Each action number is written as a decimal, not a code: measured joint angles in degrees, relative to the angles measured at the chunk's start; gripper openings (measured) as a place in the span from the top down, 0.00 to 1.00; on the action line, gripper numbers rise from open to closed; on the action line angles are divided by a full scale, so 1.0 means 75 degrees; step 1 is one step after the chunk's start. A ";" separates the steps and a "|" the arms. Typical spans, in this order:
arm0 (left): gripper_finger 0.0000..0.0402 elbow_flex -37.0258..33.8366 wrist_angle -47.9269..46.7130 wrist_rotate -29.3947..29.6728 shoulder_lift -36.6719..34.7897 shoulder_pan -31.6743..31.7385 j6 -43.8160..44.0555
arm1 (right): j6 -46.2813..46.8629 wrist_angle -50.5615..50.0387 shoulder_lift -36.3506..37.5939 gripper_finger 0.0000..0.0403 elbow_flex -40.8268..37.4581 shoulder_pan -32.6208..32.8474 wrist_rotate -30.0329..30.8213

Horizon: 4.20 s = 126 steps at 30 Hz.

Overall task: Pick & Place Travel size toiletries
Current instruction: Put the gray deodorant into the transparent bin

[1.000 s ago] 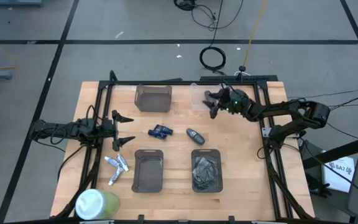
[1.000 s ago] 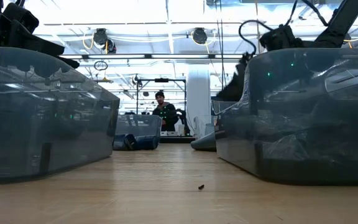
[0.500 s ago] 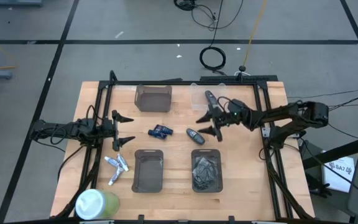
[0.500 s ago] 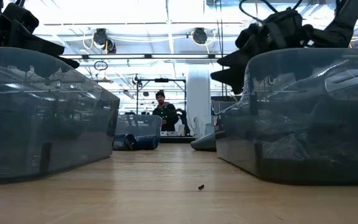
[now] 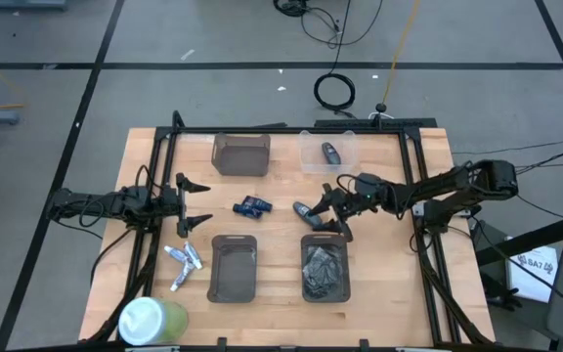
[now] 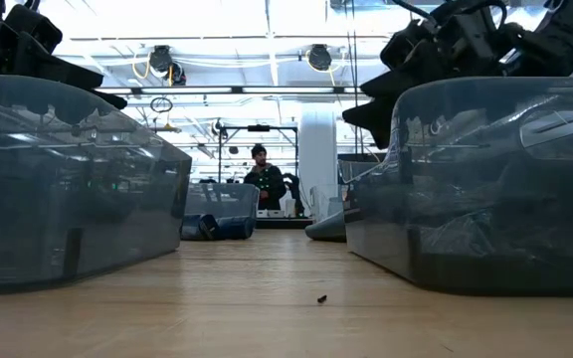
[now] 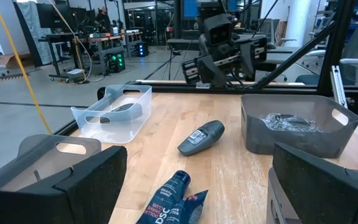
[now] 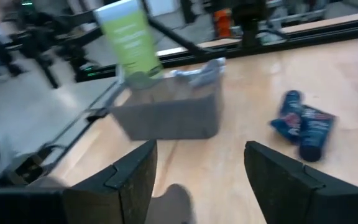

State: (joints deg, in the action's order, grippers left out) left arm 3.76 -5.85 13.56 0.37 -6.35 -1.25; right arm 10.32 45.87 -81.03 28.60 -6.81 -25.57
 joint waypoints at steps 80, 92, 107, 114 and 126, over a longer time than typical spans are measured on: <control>0.02 -0.0002 0.0003 -0.0003 0.0000 0.0000 0.0000 | -0.1101 -0.7830 -0.2422 0.48 0.3561 0.0482 0.3571; 0.02 0.0001 0.0003 -0.0003 0.0001 0.0000 -0.0001 | -0.1080 -0.7685 -0.2422 0.48 0.3564 0.0530 0.3364; 0.02 0.0001 0.0003 -0.0003 -0.0001 0.0000 0.0002 | -0.1072 -0.7614 -0.2258 0.52 0.3570 0.0681 0.3367; 0.02 -0.0001 0.0003 -0.0003 0.0000 0.0000 0.0001 | -0.1090 -0.7328 -0.1901 0.54 0.3573 0.0870 0.3378; 0.02 0.0001 0.0006 -0.0003 -0.0001 0.0000 0.0001 | -0.1529 -0.7656 -0.0313 0.54 0.3573 0.1544 0.3375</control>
State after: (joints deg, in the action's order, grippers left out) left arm 3.77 -5.80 13.54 0.36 -6.35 -1.24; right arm -1.15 -11.55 -83.38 55.40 4.76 -0.25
